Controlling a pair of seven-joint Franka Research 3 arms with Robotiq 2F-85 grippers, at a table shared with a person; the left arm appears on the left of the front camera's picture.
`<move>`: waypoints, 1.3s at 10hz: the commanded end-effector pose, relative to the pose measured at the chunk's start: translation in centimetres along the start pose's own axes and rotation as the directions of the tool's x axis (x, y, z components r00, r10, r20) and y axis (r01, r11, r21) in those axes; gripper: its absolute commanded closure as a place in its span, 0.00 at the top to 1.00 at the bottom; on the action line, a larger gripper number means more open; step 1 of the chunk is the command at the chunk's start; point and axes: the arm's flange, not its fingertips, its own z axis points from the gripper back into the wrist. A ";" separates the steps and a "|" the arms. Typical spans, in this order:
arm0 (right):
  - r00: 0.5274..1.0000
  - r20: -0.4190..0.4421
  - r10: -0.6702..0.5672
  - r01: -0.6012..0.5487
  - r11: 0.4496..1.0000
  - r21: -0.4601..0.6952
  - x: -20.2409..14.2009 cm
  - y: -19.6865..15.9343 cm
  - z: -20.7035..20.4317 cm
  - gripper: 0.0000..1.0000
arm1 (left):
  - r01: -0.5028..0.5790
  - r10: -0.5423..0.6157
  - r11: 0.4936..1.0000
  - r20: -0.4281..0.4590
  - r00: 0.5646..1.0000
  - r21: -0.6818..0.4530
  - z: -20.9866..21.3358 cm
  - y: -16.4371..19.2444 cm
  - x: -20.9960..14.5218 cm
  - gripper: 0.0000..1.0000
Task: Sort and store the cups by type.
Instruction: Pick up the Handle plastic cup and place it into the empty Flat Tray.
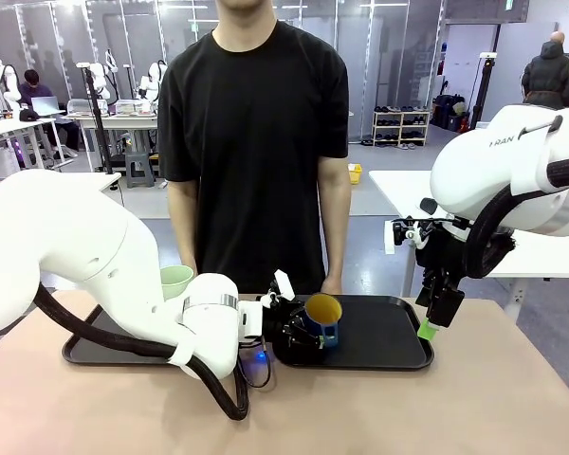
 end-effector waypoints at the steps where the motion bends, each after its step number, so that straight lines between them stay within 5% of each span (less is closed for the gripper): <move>1: 1.000 0.005 -0.014 0.014 1.000 -0.013 -0.1 0.3 -0.2 1.00 | 0.029 -0.029 1.000 -0.025 0.999 0.011 0.3 0.0 0.2 1.00; 13: 1.000 0.005 -0.014 0.014 1.000 -0.013 -0.1 0.3 -0.2 1.00 | 0.090 -0.075 0.989 -0.122 0.990 0.122 4.1 -1.8 0.9 1.00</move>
